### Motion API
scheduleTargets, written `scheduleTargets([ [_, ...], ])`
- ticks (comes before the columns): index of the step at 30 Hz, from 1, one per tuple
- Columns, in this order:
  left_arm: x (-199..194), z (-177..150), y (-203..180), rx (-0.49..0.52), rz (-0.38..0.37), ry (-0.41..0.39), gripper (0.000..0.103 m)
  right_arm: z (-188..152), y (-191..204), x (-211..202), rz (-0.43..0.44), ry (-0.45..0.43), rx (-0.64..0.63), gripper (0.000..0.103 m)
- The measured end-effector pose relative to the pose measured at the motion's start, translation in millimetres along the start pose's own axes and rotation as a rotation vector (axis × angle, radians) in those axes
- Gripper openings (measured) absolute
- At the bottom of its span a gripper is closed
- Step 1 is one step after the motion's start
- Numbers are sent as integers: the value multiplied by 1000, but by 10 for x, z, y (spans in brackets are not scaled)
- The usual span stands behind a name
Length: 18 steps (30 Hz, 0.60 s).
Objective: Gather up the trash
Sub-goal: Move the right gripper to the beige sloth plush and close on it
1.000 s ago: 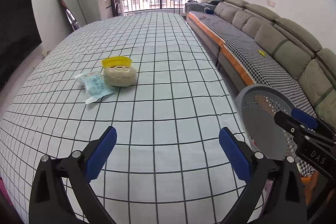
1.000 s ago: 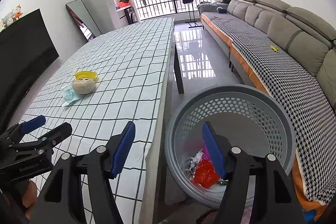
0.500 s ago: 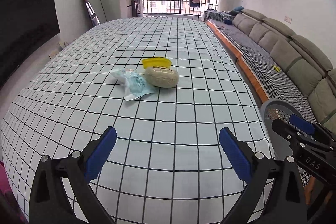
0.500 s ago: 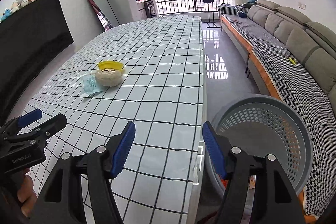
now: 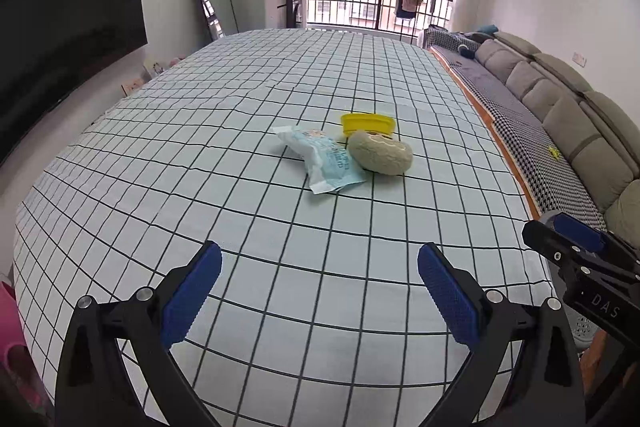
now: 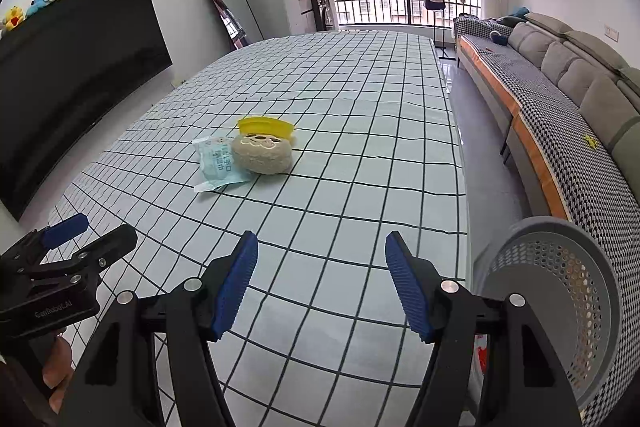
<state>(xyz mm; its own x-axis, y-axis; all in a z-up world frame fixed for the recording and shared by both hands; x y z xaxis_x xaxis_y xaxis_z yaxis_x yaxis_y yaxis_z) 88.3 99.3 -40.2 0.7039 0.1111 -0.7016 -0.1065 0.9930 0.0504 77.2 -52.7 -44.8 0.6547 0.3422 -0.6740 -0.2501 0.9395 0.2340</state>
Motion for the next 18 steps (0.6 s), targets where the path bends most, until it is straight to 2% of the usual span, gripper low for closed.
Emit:
scheduleTargets([
  [11,236,142,343,-38,64,6,97,255,231,429,36,52,-60,64],
  [18,418,210,428,-61,75,15,97,437,260,682,36,73,-80,64],
])
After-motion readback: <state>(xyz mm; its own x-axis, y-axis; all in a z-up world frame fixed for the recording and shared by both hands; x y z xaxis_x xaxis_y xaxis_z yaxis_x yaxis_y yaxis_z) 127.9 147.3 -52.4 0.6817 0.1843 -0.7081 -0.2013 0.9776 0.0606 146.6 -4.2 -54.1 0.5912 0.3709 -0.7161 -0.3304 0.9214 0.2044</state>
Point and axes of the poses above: each gripper's, at about its wrist camera, not at the fingertips, and x roughly the way its jaws point, y to its left, z to its top, the point moved 5 cm from there along x, roughly the way its jaws point, and after that the axes turned 7 degrees about z, right-handed, at the moved point
